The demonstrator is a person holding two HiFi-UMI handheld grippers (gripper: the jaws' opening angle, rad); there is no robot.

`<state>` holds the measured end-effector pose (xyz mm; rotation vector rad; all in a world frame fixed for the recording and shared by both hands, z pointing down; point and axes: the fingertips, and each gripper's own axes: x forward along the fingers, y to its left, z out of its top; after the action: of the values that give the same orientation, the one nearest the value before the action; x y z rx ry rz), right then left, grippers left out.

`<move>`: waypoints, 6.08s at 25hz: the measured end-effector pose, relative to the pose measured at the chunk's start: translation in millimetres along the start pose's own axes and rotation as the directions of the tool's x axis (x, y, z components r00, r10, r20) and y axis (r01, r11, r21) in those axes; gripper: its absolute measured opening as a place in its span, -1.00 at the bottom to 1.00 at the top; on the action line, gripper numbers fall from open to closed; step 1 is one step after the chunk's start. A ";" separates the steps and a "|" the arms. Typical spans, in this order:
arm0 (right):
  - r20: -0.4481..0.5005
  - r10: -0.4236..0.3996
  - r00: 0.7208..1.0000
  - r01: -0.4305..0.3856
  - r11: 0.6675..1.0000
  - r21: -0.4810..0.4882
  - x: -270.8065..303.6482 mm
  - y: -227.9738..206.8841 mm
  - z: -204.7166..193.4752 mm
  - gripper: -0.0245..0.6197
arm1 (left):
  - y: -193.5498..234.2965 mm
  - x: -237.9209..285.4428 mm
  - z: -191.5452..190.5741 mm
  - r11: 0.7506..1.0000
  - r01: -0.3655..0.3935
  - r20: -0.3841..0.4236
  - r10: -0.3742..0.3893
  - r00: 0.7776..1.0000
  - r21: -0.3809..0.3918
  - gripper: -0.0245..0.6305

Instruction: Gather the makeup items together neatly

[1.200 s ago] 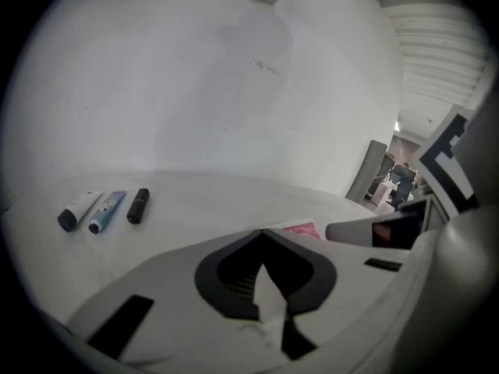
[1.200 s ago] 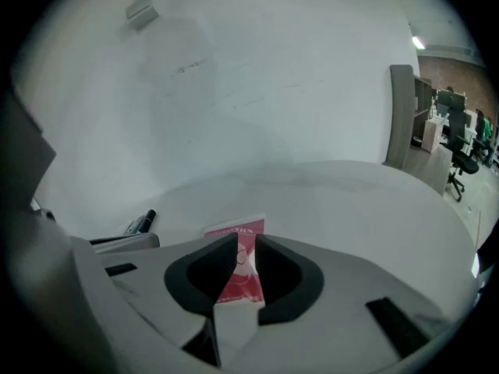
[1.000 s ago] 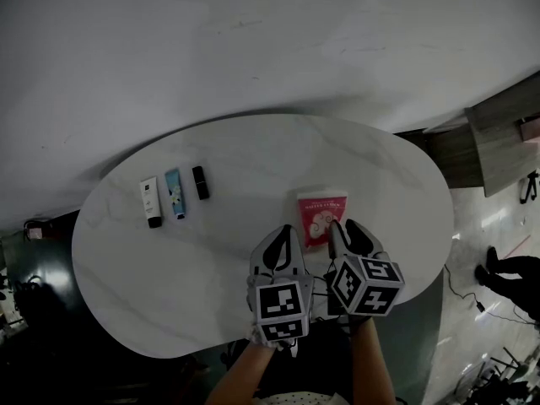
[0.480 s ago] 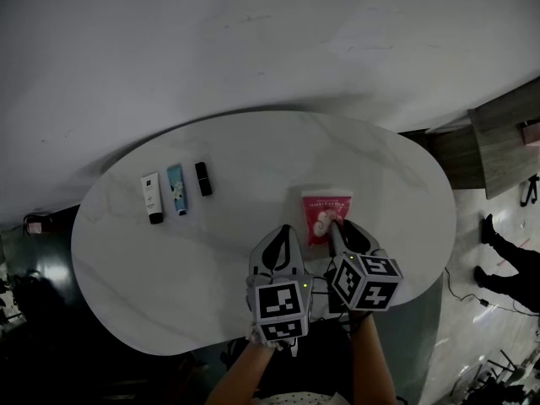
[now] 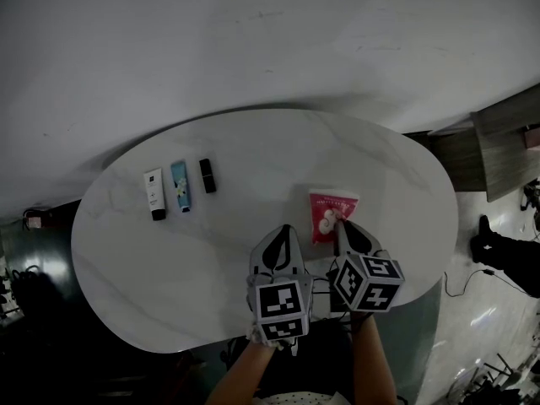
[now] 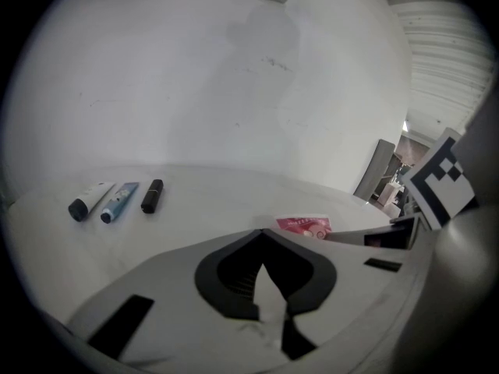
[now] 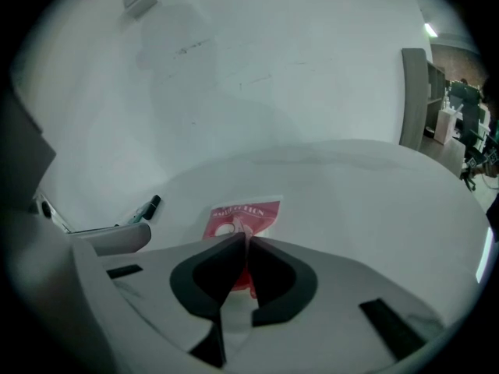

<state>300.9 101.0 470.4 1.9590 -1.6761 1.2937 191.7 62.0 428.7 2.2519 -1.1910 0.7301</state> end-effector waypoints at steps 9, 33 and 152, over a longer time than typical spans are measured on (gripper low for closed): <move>0.033 0.006 0.999 -0.005 1.000 -0.002 -3.0 10.2 8.4 -0.86 | 11.4 -2.3 2.3 1.000 -0.014 0.008 0.014 1.000 -0.010 -0.84; 0.063 0.141 0.988 -0.134 0.985 -0.104 25.0 111.2 57.8 -0.87 | 94.8 -23.5 27.0 0.987 -0.118 0.078 0.127 0.989 -0.112 -0.84; 0.216 0.184 0.959 -0.146 0.973 -0.178 18.7 200.5 74.6 -0.95 | 159.9 -62.2 39.6 0.965 -0.171 0.152 0.203 0.967 -0.199 -0.84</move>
<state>155.0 -23.3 373.5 1.9716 -2.0245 0.9739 35.3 -6.7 385.7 2.1003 -1.5060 0.4783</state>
